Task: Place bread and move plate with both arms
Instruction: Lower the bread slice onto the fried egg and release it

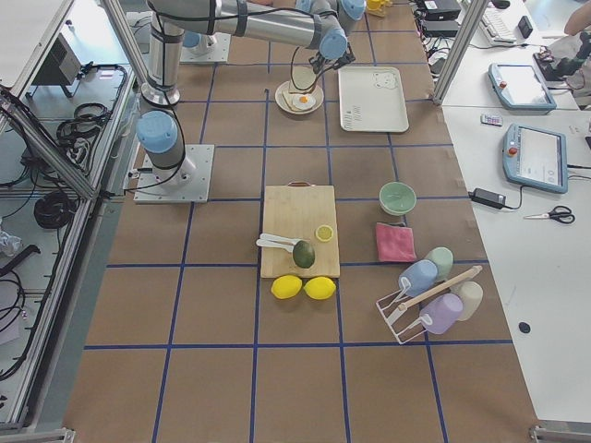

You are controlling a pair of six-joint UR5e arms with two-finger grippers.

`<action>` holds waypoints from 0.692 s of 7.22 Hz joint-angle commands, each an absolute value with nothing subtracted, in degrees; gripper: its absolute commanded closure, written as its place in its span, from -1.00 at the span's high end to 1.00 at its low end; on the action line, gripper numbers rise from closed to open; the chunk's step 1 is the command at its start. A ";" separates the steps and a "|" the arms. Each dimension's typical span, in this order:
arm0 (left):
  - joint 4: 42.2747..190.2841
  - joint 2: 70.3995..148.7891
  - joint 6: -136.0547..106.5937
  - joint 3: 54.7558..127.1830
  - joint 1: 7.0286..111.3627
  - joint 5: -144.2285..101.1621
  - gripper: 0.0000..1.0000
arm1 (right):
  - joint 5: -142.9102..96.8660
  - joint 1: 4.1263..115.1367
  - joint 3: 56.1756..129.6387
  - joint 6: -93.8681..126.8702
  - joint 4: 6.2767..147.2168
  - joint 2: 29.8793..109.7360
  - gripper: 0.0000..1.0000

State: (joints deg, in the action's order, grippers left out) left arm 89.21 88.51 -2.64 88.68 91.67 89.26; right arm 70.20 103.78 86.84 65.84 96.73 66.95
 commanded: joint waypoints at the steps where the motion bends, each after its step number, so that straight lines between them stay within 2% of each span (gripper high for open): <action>1: 89.21 88.51 -2.64 88.68 91.67 89.30 1.00 | 69.17 103.80 88.15 68.29 96.95 66.35 -1.00; 5: 89.21 88.51 -2.64 88.68 91.67 89.30 1.00 | 70.05 102.92 88.59 67.16 96.41 66.18 -1.00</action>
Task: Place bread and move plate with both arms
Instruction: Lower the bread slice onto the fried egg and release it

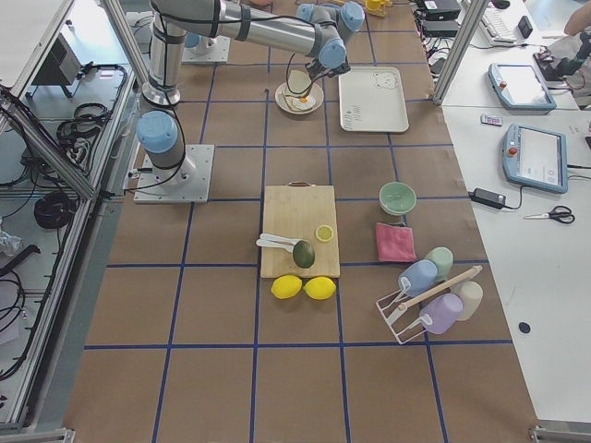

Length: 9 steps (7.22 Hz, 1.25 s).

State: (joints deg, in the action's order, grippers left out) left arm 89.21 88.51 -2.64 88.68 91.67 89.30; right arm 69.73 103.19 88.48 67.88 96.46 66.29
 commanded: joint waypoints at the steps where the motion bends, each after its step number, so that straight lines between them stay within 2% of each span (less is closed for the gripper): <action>1: 89.21 88.51 -2.64 88.68 91.67 89.30 1.00 | 70.31 102.31 88.68 67.06 96.50 66.09 -1.00; 6: 89.21 88.51 -2.64 88.68 91.67 89.30 1.00 | 73.74 101.43 88.86 63.02 97.12 65.48 -1.00; 8: 89.21 88.51 -2.64 88.68 91.67 89.30 1.00 | 73.74 101.51 88.59 63.11 97.29 65.22 -0.81; 9: 89.21 88.51 -2.64 88.68 91.67 89.30 1.00 | 73.65 101.51 88.59 63.11 97.29 65.21 -0.58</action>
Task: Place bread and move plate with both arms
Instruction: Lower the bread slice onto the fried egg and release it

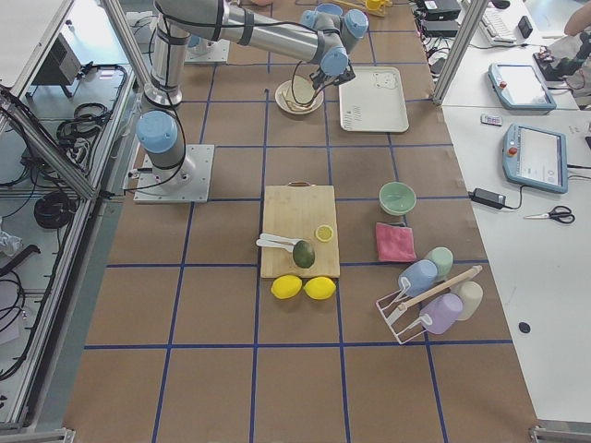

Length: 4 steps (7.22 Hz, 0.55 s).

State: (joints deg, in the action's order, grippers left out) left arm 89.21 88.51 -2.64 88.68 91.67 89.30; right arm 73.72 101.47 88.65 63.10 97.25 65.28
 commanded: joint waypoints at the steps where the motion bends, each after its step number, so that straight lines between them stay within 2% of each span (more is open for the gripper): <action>1: 89.21 88.51 -2.64 88.68 91.67 89.30 1.00 | 73.39 101.51 88.59 63.28 97.73 65.21 -0.41; 4: 89.21 88.51 -2.64 88.68 91.67 89.21 1.00 | 73.04 101.78 88.51 63.54 97.91 64.77 -0.37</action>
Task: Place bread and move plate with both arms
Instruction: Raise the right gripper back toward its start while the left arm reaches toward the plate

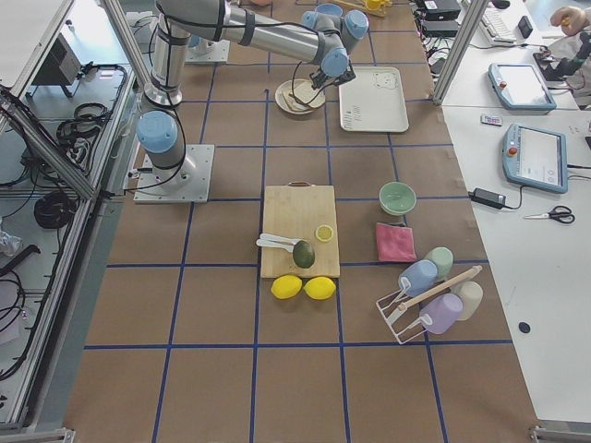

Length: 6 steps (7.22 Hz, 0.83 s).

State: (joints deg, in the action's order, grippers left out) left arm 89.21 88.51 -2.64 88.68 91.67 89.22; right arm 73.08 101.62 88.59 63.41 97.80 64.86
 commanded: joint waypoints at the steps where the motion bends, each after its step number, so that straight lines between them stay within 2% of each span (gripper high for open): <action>1: 89.21 88.59 -2.55 88.68 91.76 89.12 1.00 | 73.73 101.78 88.33 62.85 99.13 65.04 -0.33; 2: 89.21 88.59 -2.64 88.68 91.76 89.21 1.00 | 76.09 101.60 88.07 62.15 99.75 65.74 -0.10; 4: 89.21 88.59 -2.55 88.68 91.67 89.21 1.00 | 86.27 100.82 88.15 49.55 99.93 70.11 0.87; 5: 89.21 88.59 -2.55 88.77 91.67 89.21 1.00 | 88.66 99.24 88.33 42.17 99.50 73.01 1.00; 6: 89.03 88.85 -2.72 88.77 91.76 89.12 1.00 | 89.55 97.49 88.68 33.83 98.62 75.39 1.00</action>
